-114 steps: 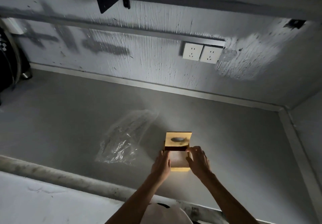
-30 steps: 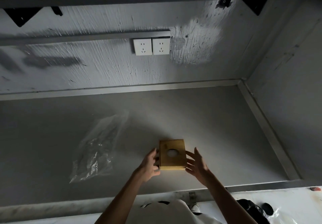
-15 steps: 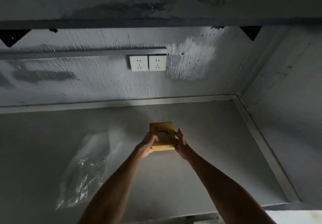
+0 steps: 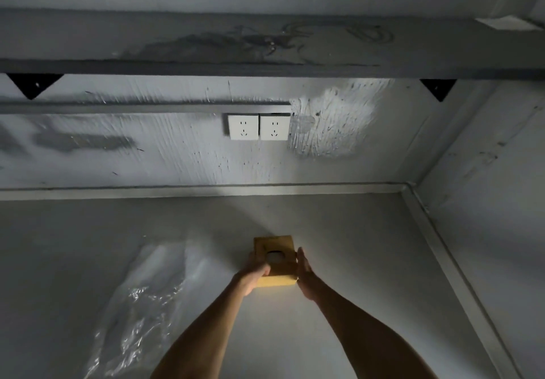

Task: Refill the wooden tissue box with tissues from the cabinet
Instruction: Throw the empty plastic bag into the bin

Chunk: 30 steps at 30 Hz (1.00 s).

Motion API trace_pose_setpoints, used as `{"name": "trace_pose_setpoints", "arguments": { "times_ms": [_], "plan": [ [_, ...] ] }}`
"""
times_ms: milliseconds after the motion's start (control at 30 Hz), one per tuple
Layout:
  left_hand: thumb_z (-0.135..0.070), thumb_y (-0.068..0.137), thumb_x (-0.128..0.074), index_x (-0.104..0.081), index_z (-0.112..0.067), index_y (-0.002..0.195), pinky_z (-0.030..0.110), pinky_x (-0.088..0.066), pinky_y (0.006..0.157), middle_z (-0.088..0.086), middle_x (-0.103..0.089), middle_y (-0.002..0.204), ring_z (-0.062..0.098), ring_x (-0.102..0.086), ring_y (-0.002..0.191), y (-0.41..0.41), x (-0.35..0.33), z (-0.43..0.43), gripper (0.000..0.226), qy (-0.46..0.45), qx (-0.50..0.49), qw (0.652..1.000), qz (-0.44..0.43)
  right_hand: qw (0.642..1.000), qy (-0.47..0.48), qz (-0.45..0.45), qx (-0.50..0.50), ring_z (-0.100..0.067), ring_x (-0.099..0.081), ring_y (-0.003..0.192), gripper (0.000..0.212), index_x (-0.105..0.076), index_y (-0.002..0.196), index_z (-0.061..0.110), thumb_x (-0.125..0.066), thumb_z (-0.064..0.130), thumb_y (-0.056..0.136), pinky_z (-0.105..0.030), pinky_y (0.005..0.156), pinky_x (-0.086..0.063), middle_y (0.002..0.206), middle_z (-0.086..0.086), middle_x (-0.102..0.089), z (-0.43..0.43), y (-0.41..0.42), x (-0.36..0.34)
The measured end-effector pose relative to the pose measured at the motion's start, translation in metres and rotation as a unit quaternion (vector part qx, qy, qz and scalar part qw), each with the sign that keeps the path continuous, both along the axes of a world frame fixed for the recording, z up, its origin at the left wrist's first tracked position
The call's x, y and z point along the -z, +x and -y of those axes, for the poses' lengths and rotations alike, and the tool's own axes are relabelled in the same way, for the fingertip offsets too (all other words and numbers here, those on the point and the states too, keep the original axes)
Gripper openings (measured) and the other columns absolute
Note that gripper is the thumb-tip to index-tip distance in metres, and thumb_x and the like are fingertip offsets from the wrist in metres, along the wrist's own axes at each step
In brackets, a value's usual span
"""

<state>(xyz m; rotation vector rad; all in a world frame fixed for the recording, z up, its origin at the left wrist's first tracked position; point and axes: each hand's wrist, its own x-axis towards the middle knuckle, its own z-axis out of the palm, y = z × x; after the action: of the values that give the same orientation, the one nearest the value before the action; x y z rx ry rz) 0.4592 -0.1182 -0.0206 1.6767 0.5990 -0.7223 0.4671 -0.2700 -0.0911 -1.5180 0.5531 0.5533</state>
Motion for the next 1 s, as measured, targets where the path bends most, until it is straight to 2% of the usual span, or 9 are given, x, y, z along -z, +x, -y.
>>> {"name": "trace_pose_setpoints", "arguments": {
  "times_ms": [100, 233, 400, 467, 600, 700, 800, 867, 1000],
  "plan": [
    [-0.002, 0.084, -0.049, -0.029, -0.013, 0.141, 0.039, -0.045, 0.088, 0.007, -0.045, 0.13, 0.021, -0.045, 0.104, 0.006, -0.019, -0.015, 0.061, 0.004, -0.009, 1.0, 0.02, 0.993, -0.108, 0.038, 0.024, -0.033, -0.033, 0.14, 0.057, -0.031, 0.148, 0.012, -0.023, 0.046, 0.102, -0.043, 0.113, -0.027, 0.153, -0.013, -0.035, -0.013, -0.007, -0.072],
    [-0.009, 0.086, -0.048, -0.05, -0.005, 0.133, 0.037, -0.045, 0.102, 0.016, -0.056, 0.135, 0.032, -0.056, 0.12, 0.015, -0.025, -0.085, 0.047, 0.094, -0.037, 0.988, 0.117, 0.947, -0.264, 0.18, 0.033, -0.034, -0.057, 0.115, 0.034, -0.056, 0.127, 0.011, -0.039, 0.026, 0.101, -0.039, 0.093, -0.047, 0.127, -0.015, -0.059, -0.039, 0.005, -0.094],
    [-0.02, 0.062, -0.058, -0.069, -0.003, 0.077, 0.044, -0.053, 0.077, 0.033, -0.068, 0.099, 0.046, -0.066, 0.097, -0.011, -0.009, -0.216, 0.025, 0.147, -0.16, 0.962, 0.166, 0.962, -0.213, 0.144, -0.092, -0.027, -0.065, 0.09, 0.022, -0.069, 0.105, 0.023, -0.055, 0.021, 0.088, -0.037, 0.079, -0.053, 0.097, -0.003, -0.072, -0.116, 0.03, -0.083],
    [-0.018, 0.071, -0.056, -0.071, -0.007, 0.081, 0.037, -0.053, 0.077, 0.022, -0.073, 0.099, 0.037, -0.069, 0.097, -0.039, -0.011, -0.267, 0.021, 0.19, -0.184, 0.952, 0.152, 0.97, -0.151, 0.059, -0.183, -0.021, -0.062, 0.075, 0.012, -0.065, 0.093, 0.018, -0.054, 0.023, 0.09, -0.031, 0.068, -0.051, 0.083, 0.0, -0.066, -0.158, 0.019, -0.08],
    [-0.018, 0.086, -0.055, -0.064, -0.01, 0.076, 0.038, -0.052, 0.077, 0.026, -0.068, 0.1, 0.04, -0.065, 0.101, -0.093, 0.011, -0.33, 0.016, 0.239, -0.202, 0.946, 0.088, 0.976, -0.101, -0.09, -0.172, -0.017, -0.049, 0.062, 0.026, -0.054, 0.096, 0.013, -0.054, 0.038, 0.095, -0.025, 0.054, -0.043, 0.077, -0.005, -0.052, -0.22, -0.016, -0.068],
    [-0.027, 0.095, -0.055, -0.053, -0.006, 0.13, 0.044, -0.048, 0.094, 0.017, -0.055, 0.135, 0.036, -0.055, 0.12, -0.112, 0.031, -0.346, 0.041, 0.173, -0.211, 0.961, 0.048, 0.976, -0.074, -0.118, -0.168, -0.022, -0.055, 0.09, 0.053, -0.04, 0.135, 0.023, -0.049, 0.053, 0.093, -0.032, 0.064, -0.053, 0.119, -0.01, -0.055, -0.257, -0.032, -0.046],
    [-0.047, 0.096, -0.048, -0.029, -0.022, 0.148, 0.054, -0.036, 0.102, 0.004, -0.034, 0.153, 0.031, -0.038, 0.135, -0.124, 0.037, -0.331, 0.062, 0.047, -0.188, 0.98, -0.034, 0.972, -0.017, -0.153, -0.179, -0.025, -0.053, 0.112, 0.07, -0.023, 0.147, 0.031, -0.051, 0.058, 0.09, -0.032, 0.07, -0.055, 0.146, -0.007, -0.041, -0.281, -0.056, -0.036],
    [-0.06, 0.091, -0.046, -0.026, -0.028, 0.148, 0.056, -0.034, 0.099, 0.004, -0.035, 0.149, 0.031, -0.039, 0.132, -0.132, 0.036, -0.317, 0.068, -0.018, -0.195, 0.979, -0.06, 0.97, 0.0, -0.155, -0.187, -0.024, -0.057, 0.111, 0.072, -0.024, 0.147, 0.032, -0.057, 0.055, 0.088, -0.032, 0.072, -0.053, 0.139, -0.005, -0.049, -0.286, -0.072, -0.031],
    [-0.074, 0.082, -0.042, -0.025, -0.022, 0.147, 0.059, -0.039, 0.096, 0.011, -0.04, 0.144, 0.035, -0.042, 0.128, -0.154, 0.027, -0.292, 0.085, -0.121, -0.225, 0.965, -0.055, 0.986, 0.026, -0.12, -0.115, -0.017, -0.062, 0.074, 0.062, -0.031, 0.143, 0.024, -0.061, 0.038, 0.091, -0.025, 0.059, -0.044, 0.101, -0.006, -0.065, -0.288, -0.092, -0.026]
  ]
}}
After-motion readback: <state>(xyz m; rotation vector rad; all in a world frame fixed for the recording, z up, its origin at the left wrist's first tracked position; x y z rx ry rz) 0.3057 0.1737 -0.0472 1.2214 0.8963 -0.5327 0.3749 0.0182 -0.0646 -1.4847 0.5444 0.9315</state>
